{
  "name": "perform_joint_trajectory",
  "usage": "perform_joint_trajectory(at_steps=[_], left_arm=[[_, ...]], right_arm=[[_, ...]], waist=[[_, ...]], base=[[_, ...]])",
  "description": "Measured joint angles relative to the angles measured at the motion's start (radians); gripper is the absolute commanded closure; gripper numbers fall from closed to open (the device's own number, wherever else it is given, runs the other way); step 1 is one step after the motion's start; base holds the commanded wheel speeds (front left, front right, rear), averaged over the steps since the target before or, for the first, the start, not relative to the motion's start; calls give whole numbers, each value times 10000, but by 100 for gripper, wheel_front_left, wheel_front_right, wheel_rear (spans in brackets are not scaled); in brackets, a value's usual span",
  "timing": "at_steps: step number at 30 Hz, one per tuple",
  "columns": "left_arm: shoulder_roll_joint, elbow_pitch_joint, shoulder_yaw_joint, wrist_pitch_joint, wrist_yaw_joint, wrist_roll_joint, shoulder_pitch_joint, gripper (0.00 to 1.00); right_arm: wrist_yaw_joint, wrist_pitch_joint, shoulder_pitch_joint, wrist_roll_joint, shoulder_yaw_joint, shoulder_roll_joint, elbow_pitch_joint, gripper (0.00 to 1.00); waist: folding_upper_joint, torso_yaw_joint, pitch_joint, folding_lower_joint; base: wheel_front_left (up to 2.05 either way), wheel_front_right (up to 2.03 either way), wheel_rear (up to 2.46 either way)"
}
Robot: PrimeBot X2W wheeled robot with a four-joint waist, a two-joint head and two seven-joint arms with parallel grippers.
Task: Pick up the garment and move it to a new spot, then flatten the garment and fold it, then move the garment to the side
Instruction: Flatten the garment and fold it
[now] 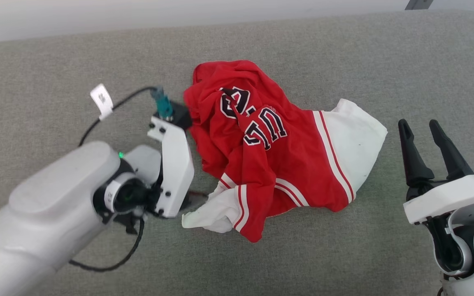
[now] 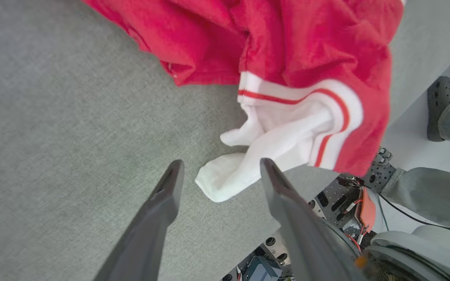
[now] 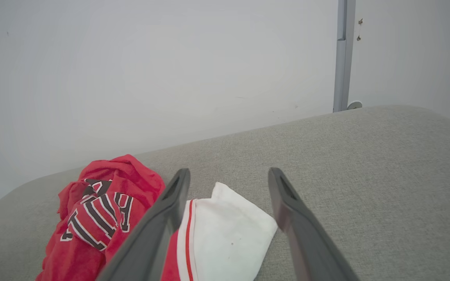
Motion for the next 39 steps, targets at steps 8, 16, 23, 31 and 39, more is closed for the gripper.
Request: perform_joint_trajectory(at_steps=[8,16,23,31,39], left_arm=[[-138,476,-337,54,-236,21,373,0],[-715,1795,-247,-715,-790,44,594,76],[-861,2136,-71,-713,-1141,-286,650,100],[-345,1753,244,-1060,-1120,-301,646,100],[1126,834,474,-1628,-545,278,646,100]], right_arm=[[0,4,-70,10,-67,-81,-130,0],[2,54,-202,10,-33,-117,-140,0],[0,67,-181,-2,-140,-155,-127,0],[0,96,24,-88,-253,-130,-153,0],[2,174,226,-127,-341,-82,-249,0]], waist=[[0,-92,207,0],[0,-141,343,0],[0,-25,251,0],[0,166,-9,0],[0,283,-244,0]], base=[[0,0,0],[0,0,0],[0,0,0],[0,0,0],[0,0,0]])
